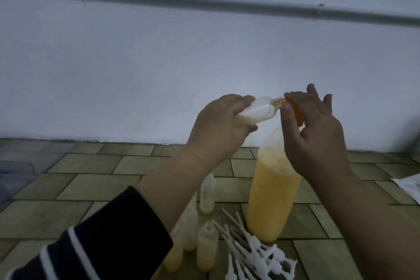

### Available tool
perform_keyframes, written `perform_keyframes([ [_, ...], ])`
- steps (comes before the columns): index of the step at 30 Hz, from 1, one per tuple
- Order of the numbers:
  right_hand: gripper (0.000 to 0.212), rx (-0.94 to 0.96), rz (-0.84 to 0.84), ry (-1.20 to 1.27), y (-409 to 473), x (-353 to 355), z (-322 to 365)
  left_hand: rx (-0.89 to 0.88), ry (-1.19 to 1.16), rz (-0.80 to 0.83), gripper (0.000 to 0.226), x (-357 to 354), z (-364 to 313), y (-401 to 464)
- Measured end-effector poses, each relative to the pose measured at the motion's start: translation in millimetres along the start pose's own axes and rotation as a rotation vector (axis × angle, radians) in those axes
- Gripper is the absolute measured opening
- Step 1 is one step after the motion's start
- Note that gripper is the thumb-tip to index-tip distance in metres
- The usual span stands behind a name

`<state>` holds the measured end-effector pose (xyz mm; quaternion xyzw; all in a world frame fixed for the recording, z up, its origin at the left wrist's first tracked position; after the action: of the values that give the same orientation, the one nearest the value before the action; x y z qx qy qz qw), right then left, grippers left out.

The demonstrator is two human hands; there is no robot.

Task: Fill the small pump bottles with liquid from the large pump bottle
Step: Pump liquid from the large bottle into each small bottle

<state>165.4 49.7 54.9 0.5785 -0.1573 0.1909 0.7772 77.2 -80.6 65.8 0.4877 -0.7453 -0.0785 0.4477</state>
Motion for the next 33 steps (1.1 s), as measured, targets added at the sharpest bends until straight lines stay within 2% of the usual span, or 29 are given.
perform_keyframes([
  [5,0.057,0.078,0.033,-0.003,13.2,12.4,3.1,-0.014,-0.036,-0.017,0.046,8.4,-6.2,4.6],
  [11,0.053,-0.010,-0.048,0.035,2.1,2.4,-6.4,0.007,-0.063,0.008,0.049,-3.4,-2.4,1.6],
  [19,0.065,0.055,0.062,-0.003,16.0,15.4,0.9,-0.006,-0.058,-0.008,0.046,7.8,-6.1,4.1],
  [24,0.058,0.040,0.005,-0.008,7.5,12.8,-1.6,-0.011,-0.063,-0.007,0.046,-0.1,-5.1,3.4],
  [28,0.058,0.011,0.023,0.014,0.1,6.3,-5.2,0.006,-0.052,0.007,0.048,-5.6,-1.0,-2.0],
  [33,0.062,0.092,0.057,-0.013,9.5,16.1,2.9,-0.042,-0.030,-0.028,0.048,7.3,-6.6,2.7],
])
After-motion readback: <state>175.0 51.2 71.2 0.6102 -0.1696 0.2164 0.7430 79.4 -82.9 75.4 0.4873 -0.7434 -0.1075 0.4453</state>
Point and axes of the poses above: each hand's wrist, its own y-axis towards the middle knuckle, its own x-axis out of the back of the hand, z = x × y, the point moved 3 cm from there along y, towards the middle knuckle, and after that the axes turned 4 degrees about x, right-handed, at the moved point
